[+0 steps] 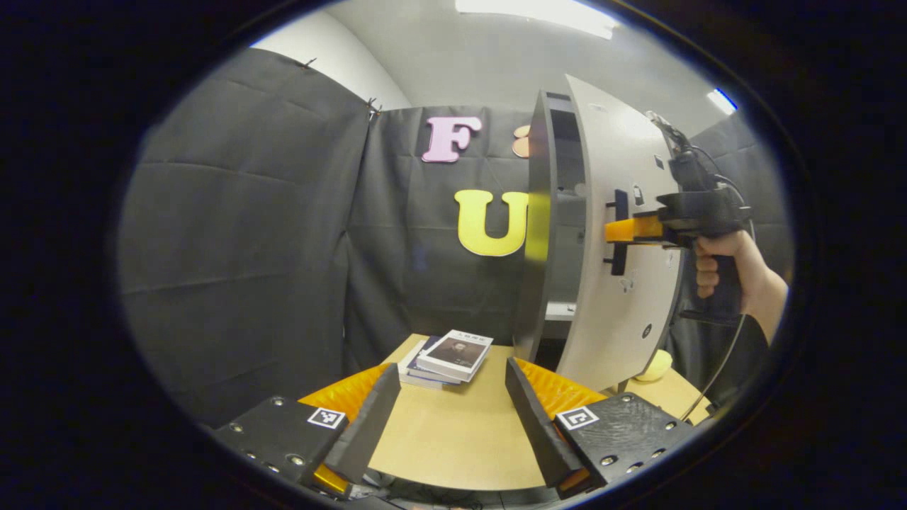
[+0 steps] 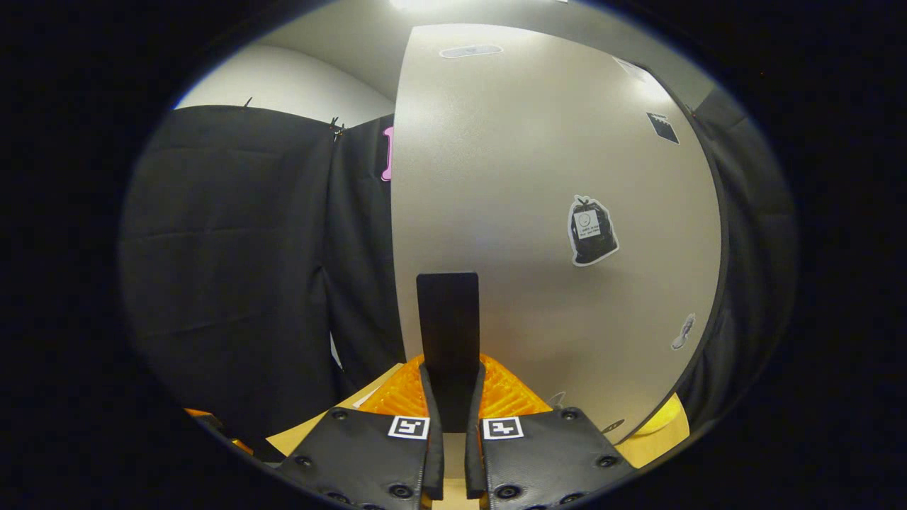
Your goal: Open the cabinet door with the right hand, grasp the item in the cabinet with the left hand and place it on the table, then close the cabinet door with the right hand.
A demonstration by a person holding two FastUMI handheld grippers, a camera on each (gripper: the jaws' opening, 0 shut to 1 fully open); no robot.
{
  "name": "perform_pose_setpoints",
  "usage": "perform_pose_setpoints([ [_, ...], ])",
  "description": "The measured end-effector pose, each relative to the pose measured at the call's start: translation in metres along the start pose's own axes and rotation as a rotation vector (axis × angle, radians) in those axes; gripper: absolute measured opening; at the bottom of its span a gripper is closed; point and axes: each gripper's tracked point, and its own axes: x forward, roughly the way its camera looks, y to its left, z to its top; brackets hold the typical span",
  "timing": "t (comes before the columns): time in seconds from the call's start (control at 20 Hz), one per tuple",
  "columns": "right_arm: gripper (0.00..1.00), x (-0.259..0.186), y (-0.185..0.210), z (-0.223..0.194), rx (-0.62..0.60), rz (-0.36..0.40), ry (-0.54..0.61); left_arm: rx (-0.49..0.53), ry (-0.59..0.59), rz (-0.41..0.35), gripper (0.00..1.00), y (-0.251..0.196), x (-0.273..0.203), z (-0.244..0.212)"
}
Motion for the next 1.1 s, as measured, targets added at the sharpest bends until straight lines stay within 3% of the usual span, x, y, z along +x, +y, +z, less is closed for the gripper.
perform_pose_setpoints([
  [0.2,0.13,-0.027,-0.01,0.0,0.01,0.027,0.004,-0.007,0.019,0.009,0.9,-0.002,0.001,-0.008],
  [0.55,0.11,-0.053,-0.039,-0.007,0.059,-0.003,0.016,-0.047,0.018,-0.018,0.9,-0.016,0.011,-0.004],
  [0.65,0.16,-0.062,-0.049,-0.008,0.081,-0.017,0.015,-0.043,0.018,-0.045,0.9,-0.026,0.017,-0.005],
  [0.7,0.11,-0.065,-0.054,-0.006,0.089,-0.022,0.005,-0.037,0.022,-0.065,0.9,-0.032,0.019,-0.006],
  [0.75,0.13,-0.069,-0.057,-0.007,0.103,-0.028,-0.006,-0.026,0.031,-0.082,0.9,-0.039,0.022,-0.009],
  [0.8,0.13,-0.075,-0.061,-0.007,0.122,-0.035,-0.014,-0.013,0.04,-0.101,0.95,-0.046,0.023,-0.012],
  [1.1,0.13,-0.111,-0.086,-0.008,0.149,-0.103,-0.035,0.04,0.068,-0.242,0.91,-0.103,0.035,-0.023],
])
